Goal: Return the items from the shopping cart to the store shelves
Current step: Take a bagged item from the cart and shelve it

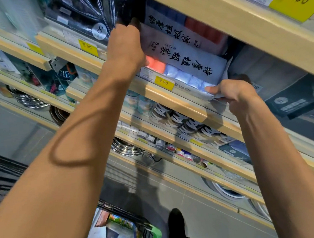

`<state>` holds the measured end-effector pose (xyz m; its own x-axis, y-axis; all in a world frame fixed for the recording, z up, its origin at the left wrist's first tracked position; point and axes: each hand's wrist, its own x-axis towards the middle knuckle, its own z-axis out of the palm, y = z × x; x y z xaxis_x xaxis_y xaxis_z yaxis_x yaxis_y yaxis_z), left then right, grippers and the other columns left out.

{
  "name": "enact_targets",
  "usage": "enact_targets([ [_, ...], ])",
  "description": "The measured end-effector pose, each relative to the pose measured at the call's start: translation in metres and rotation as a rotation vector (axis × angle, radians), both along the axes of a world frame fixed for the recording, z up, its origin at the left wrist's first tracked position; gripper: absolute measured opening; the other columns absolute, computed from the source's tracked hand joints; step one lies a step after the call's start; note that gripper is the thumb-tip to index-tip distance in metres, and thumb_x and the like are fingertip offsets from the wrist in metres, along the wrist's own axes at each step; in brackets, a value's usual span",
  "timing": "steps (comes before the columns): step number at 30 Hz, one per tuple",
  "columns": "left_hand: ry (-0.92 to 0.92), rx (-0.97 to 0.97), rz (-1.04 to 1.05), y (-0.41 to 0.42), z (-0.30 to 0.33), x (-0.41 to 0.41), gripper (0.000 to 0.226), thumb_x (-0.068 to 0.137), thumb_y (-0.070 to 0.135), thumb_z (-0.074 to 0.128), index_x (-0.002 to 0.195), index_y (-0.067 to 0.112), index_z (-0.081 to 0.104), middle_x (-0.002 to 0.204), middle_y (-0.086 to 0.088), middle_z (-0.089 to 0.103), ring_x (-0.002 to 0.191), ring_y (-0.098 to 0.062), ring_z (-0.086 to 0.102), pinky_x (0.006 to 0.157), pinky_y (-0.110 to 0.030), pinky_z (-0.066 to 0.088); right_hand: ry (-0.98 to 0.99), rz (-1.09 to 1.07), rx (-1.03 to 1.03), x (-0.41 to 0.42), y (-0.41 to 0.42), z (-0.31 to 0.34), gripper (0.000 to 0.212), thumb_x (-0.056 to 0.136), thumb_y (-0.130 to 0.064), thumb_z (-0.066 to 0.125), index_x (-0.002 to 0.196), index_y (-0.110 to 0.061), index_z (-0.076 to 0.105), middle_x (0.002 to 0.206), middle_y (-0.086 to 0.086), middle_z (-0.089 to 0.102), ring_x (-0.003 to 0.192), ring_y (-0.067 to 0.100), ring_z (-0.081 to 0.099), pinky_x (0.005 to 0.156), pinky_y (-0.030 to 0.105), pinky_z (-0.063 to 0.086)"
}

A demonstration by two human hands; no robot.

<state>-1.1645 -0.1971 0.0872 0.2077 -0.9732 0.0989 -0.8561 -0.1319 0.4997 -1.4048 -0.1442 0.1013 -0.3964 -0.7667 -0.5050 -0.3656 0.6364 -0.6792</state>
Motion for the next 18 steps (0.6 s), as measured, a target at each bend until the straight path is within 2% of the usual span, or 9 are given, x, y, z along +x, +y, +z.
enact_targets([
  [1, 0.009, -0.037, 0.023, 0.004, -0.001, 0.0, 0.064, 0.07, 0.024, 0.09, 0.124, 0.003, 0.062, 0.128, -0.019, 0.057, 0.117, -0.036, 0.057, 0.101, -0.044, 0.051, 0.044, -0.01, -0.035, 0.0, 0.002, -0.003, 0.021, 0.087, -0.017, 0.075, 0.09, -0.005, 0.059, 0.087, 0.003, 0.059, 0.078, 0.017, 0.055, 0.062, 0.023, 0.048],
  [2, 0.001, -0.063, 0.043, 0.008, -0.004, -0.001, 0.063, 0.071, 0.026, 0.089, 0.123, 0.005, 0.062, 0.128, -0.018, 0.057, 0.116, -0.037, 0.057, 0.1, -0.044, 0.051, 0.098, -0.026, -0.092, -0.001, 0.005, -0.006, 0.025, 0.084, -0.019, 0.078, 0.087, -0.004, 0.059, 0.096, 0.005, 0.061, 0.085, 0.02, 0.057, 0.073, 0.029, 0.051],
  [4, -0.092, -0.078, 0.06, 0.015, -0.004, -0.004, 0.047, 0.076, 0.03, 0.083, 0.115, 0.01, 0.065, 0.12, -0.015, 0.065, 0.11, -0.037, 0.063, 0.093, -0.045, 0.052, 0.224, -0.06, -0.206, 0.002, 0.007, -0.016, 0.03, 0.079, -0.021, 0.083, 0.08, -0.005, 0.057, 0.102, 0.009, 0.062, 0.093, 0.025, 0.059, 0.088, 0.038, 0.053],
  [6, -0.166, -0.056, 0.044, 0.019, -0.003, -0.011, 0.034, 0.082, 0.036, 0.075, 0.106, 0.013, 0.067, 0.108, -0.013, 0.071, 0.104, -0.038, 0.066, 0.087, -0.043, 0.052, 0.38, -0.059, -0.31, 0.006, 0.007, -0.025, 0.028, 0.078, -0.019, 0.082, 0.083, -0.006, 0.059, 0.087, 0.008, 0.062, 0.083, 0.025, 0.06, 0.082, 0.039, 0.057],
  [8, -0.182, 0.004, 0.009, 0.023, 0.0, -0.019, 0.037, 0.084, 0.052, 0.071, 0.094, 0.017, 0.064, 0.09, -0.007, 0.068, 0.097, -0.034, 0.067, 0.091, -0.042, 0.048, 0.491, -0.059, -0.373, 0.008, 0.007, -0.031, 0.023, 0.077, -0.017, 0.081, 0.076, -0.005, 0.061, 0.073, 0.006, 0.061, 0.073, 0.023, 0.062, 0.073, 0.038, 0.059],
  [10, -0.231, -0.004, -0.012, 0.025, 0.0, -0.026, 0.04, 0.086, 0.062, 0.063, 0.083, 0.023, 0.054, 0.07, 0.0, 0.055, 0.082, -0.027, 0.06, 0.099, -0.044, 0.04, 0.528, -0.073, -0.419, 0.009, 0.007, -0.035, 0.024, 0.076, -0.022, 0.082, 0.083, -0.003, 0.067, 0.082, 0.01, 0.069, 0.078, 0.026, 0.068, 0.075, 0.04, 0.06],
  [11, -0.255, -0.024, -0.026, 0.025, -0.001, -0.029, 0.039, 0.088, 0.061, 0.059, 0.082, 0.023, 0.052, 0.069, 0.0, 0.054, 0.078, -0.025, 0.055, 0.1, -0.044, 0.038, 0.555, -0.065, -0.441, 0.008, 0.007, -0.035, 0.027, 0.078, -0.026, 0.081, 0.087, -0.003, 0.068, 0.087, 0.012, 0.071, 0.082, 0.028, 0.07, 0.077, 0.039, 0.06],
  [15, -0.217, 0.013, -0.119, 0.002, 0.0, -0.045, 0.041, 0.096, 0.054, 0.05, 0.094, 0.013, 0.058, 0.089, -0.01, 0.056, 0.09, -0.031, 0.059, 0.081, -0.035, 0.041, 0.705, -0.014, -0.541, 0.007, 0.006, -0.027, 0.022, 0.089, -0.026, 0.071, 0.096, -0.006, 0.068, 0.097, 0.016, 0.069, 0.1, 0.032, 0.063, 0.08, 0.036, 0.049],
  [18, -0.173, 0.049, -0.198, -0.016, 0.0, -0.061, 0.05, 0.089, 0.054, 0.062, 0.12, 0.015, 0.063, 0.117, -0.013, 0.068, 0.113, -0.035, 0.063, 0.078, -0.035, 0.044, 0.782, 0.003, -0.522, 0.006, 0.001, -0.023, 0.025, 0.085, -0.023, 0.075, 0.104, -0.008, 0.067, 0.104, 0.015, 0.07, 0.105, 0.033, 0.062, 0.086, 0.036, 0.049],
])
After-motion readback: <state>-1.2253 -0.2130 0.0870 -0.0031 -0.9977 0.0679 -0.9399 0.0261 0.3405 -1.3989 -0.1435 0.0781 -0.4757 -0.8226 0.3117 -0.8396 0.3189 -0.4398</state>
